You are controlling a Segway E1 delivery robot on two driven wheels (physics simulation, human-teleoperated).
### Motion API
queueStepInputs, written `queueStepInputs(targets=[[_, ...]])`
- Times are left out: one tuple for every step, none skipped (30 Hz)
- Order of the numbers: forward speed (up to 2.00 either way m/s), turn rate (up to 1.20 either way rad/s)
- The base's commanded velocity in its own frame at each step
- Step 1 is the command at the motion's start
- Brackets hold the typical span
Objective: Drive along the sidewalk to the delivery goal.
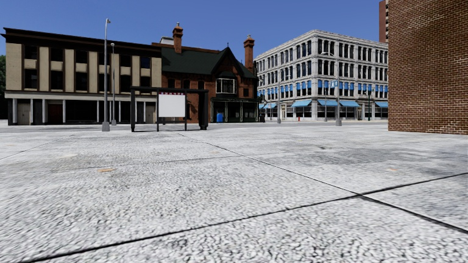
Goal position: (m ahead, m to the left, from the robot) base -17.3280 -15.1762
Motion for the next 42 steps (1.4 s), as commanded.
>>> queueStepInputs(targets=[[0.00,0.00],[0.00,0.00],[0.00,0.00],[0.00,0.00],[0.00,0.00],[0.00,0.00],[0.00,0.00],[0.00,0.00],[0.00,0.00],[0.00,0.00],[0.00,0.00],[0.00,0.00],[0.00,0.00],[0.00,0.00],[0.00,0.00],[0.00,0.00],[0.00,0.00],[0.00,0.00],[0.00,0.00],[0.00,0.00],[0.00,0.00],[0.00,0.00],[0.00,0.00],[0.00,0.00],[0.00,0.00],[0.00,0.00],[0.00,0.00],[0.00,0.00],[0.00,0.00],[0.00,0.00],[0.00,-0.53],[0.00,-0.72],[0.00,-0.90],[0.00,-0.90],[0.00,-1.00],[0.00,-1.05],[0.00,-1.12],[0.00,-1.20],[0.00,-1.20],[0.00,-1.20],[0.00,-1.20],[0.00,-1.20]])
